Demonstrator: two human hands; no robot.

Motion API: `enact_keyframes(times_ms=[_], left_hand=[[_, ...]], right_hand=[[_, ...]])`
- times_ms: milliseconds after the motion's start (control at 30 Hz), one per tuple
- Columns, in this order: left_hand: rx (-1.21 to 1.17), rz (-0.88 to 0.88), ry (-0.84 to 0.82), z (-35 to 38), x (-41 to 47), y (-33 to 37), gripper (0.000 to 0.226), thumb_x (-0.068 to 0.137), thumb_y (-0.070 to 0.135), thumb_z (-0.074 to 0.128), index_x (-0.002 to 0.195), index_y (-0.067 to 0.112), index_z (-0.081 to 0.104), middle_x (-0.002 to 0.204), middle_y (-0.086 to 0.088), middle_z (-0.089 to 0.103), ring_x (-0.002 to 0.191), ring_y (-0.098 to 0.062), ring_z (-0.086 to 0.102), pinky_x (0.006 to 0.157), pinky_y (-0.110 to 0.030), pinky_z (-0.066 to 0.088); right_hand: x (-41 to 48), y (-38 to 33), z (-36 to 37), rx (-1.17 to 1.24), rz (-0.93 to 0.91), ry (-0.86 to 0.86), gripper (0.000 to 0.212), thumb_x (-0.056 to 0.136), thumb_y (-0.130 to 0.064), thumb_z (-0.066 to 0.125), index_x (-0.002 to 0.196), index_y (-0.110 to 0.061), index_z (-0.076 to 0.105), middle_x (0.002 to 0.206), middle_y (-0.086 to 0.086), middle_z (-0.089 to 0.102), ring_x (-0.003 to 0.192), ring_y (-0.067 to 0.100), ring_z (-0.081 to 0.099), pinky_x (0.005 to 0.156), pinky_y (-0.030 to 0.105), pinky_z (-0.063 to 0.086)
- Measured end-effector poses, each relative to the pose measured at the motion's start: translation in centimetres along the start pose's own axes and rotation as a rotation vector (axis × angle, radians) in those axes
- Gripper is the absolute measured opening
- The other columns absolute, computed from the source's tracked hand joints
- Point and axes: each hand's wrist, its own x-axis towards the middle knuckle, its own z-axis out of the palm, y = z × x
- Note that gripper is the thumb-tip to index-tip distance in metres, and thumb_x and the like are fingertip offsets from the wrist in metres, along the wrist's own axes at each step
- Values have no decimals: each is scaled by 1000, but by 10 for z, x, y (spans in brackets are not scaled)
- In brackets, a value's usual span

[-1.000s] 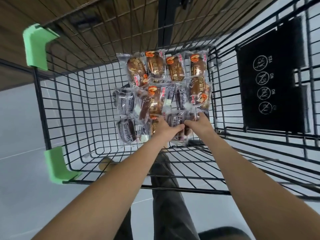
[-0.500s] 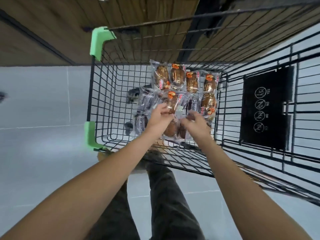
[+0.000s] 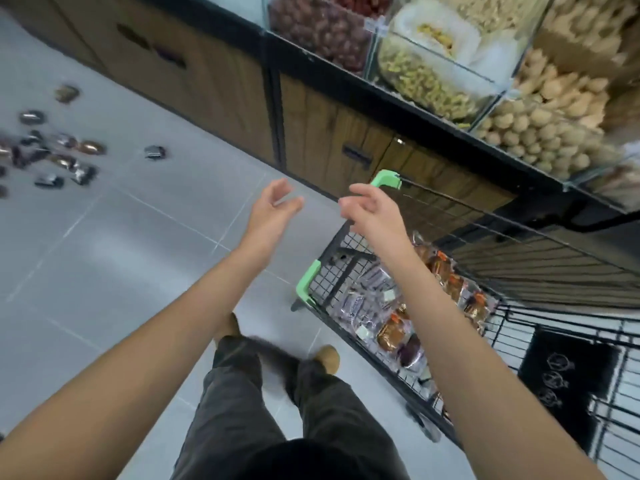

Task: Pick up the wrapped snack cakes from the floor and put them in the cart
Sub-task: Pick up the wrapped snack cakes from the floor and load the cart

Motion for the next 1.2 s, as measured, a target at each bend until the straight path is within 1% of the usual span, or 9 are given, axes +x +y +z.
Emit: enact_keyframes(times_ms=[167,267,367,467,600,733,900,1067,1200], left_hand=[[-132,5,216,-101,-11,21,44,92,15,58,134,10,45,138,-4,49,125,-17,49,105,-34,37],[-198,18,339,-166,-17,31,44,93,12,56,135,8,44,138,-6,49,127,-17,47,107,-33,36],[-231,24,439,-233,-20,39,44,94,13,54,136,7,43,140,-7,47,128,-18,46,109,-36,35],[-257,26,503,-297,-18,44,42,95,14,54,135,8,44,140,-6,48,124,-17,48,99,-31,38],[-254,39,545,-377,-13,53,42,94,14,55,135,9,45,138,-6,49,125,-19,48,98,-33,39],[-238,58,573,-447,-14,58,40,94,14,55,133,9,47,135,-6,51,111,-14,50,90,-30,39],[-222,90,628,-517,-10,64,39,93,14,56,131,10,47,131,-6,53,109,-14,51,91,-31,39],[-230,90,672,-569,6,62,45,93,14,57,136,8,44,134,-7,51,116,-18,52,91,-27,38],[-226,77,702,-609,26,61,45,92,16,58,135,10,45,135,-4,52,121,-17,50,92,-27,37]], right_hand=[[6,-73,91,-96,-102,-191,34,92,-12,58,125,-7,54,105,13,67,89,15,58,73,24,47],[8,-109,149,-139,-142,-293,32,93,-12,57,124,-5,54,109,19,66,85,15,56,65,21,43],[8,-142,209,-176,-164,-374,30,93,-11,56,122,-4,54,113,21,65,85,14,57,63,22,42],[7,-168,268,-190,-191,-431,28,93,-10,56,119,-2,55,113,21,64,81,14,58,62,22,41],[6,-197,346,-229,-238,-481,24,92,-12,57,115,-5,57,107,22,65,80,13,59,64,23,43],[4,-221,419,-249,-269,-522,31,92,-14,57,121,-3,56,96,13,63,85,15,58,62,21,43],[0,-245,492,-249,-295,-613,26,91,-13,58,117,-6,57,99,10,62,83,16,58,63,20,43],[8,-265,555,-292,-318,-676,30,92,-16,58,120,-8,57,110,10,64,82,13,60,54,6,43],[24,-283,607,-303,-331,-728,23,92,-15,59,114,-11,57,111,12,65,77,10,61,61,12,45]])
